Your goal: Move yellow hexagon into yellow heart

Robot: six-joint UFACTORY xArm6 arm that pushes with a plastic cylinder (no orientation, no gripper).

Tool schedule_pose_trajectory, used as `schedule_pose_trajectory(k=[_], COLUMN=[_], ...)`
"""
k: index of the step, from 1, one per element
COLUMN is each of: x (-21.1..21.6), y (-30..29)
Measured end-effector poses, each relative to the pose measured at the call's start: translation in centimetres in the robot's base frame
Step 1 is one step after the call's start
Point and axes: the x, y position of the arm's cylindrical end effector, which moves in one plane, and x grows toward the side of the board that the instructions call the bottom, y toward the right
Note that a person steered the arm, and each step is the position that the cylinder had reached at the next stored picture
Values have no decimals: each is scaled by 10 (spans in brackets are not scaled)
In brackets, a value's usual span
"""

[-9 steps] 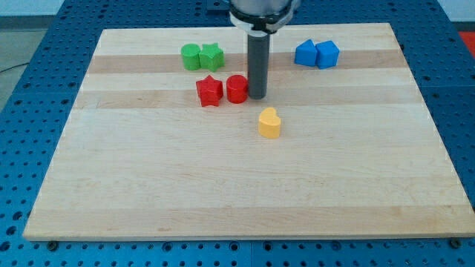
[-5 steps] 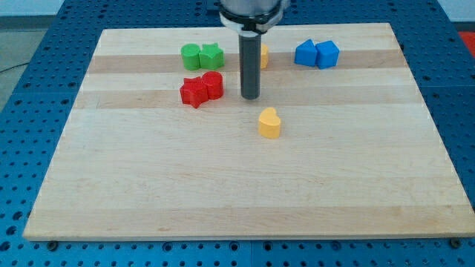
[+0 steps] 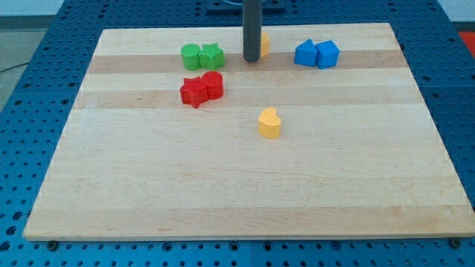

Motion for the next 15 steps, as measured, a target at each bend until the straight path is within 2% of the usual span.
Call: schedule_pose_trajectory(k=[2, 3, 4, 5, 12, 13, 14, 15], x=[-59, -79, -82, -79, 82, 92, 77, 94], y=[-28, 3, 22, 14, 19, 21, 38, 68])
